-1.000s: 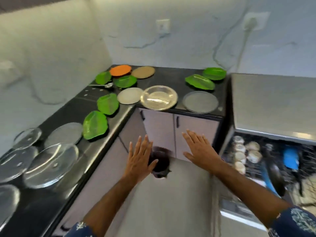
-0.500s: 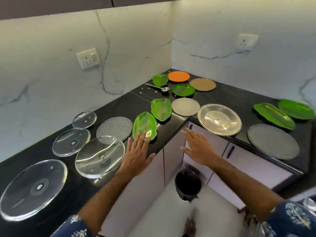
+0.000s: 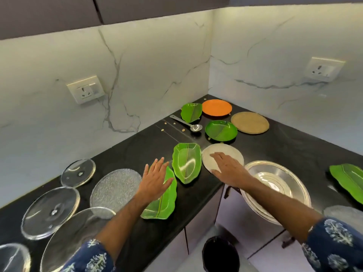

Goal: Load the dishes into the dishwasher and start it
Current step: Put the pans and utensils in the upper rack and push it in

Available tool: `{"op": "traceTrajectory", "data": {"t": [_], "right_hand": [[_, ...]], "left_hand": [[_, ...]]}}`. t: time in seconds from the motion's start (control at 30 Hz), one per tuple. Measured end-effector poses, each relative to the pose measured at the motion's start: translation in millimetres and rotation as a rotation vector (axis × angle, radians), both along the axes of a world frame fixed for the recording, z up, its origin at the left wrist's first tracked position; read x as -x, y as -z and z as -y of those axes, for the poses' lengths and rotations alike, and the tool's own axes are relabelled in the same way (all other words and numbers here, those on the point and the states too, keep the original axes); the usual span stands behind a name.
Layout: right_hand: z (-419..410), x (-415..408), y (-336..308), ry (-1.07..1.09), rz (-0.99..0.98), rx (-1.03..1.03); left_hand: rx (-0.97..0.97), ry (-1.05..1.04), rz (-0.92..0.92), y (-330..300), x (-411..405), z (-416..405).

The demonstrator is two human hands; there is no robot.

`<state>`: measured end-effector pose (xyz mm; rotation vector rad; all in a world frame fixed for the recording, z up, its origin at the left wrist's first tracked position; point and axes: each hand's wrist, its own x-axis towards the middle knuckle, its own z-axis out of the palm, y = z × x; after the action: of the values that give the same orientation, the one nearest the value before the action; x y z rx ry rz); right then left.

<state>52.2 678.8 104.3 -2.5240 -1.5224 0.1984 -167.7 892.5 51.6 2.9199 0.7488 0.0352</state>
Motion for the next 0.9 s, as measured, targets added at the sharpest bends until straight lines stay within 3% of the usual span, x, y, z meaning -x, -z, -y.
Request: {"op": "traceTrajectory", "data": {"t": [0.33,0.53,0.9], "right_hand": [[-122.5,-101.0,29.3,0.030,-0.091,0.076],[-184.8,-144.8,38.0,0.082,-0.114,0.116],[-250.0,-166.1,70.8,0.109,0.265,0.279]], "left_hand": [[0.087,-0.063,-0.147,20.6,-95.2,-121.3],[0.136,-0.025,-0.365,59.5,-117.1,-182.9],[0.205,0.000,-0.349,82.7,-111.5,-204.8]]}}
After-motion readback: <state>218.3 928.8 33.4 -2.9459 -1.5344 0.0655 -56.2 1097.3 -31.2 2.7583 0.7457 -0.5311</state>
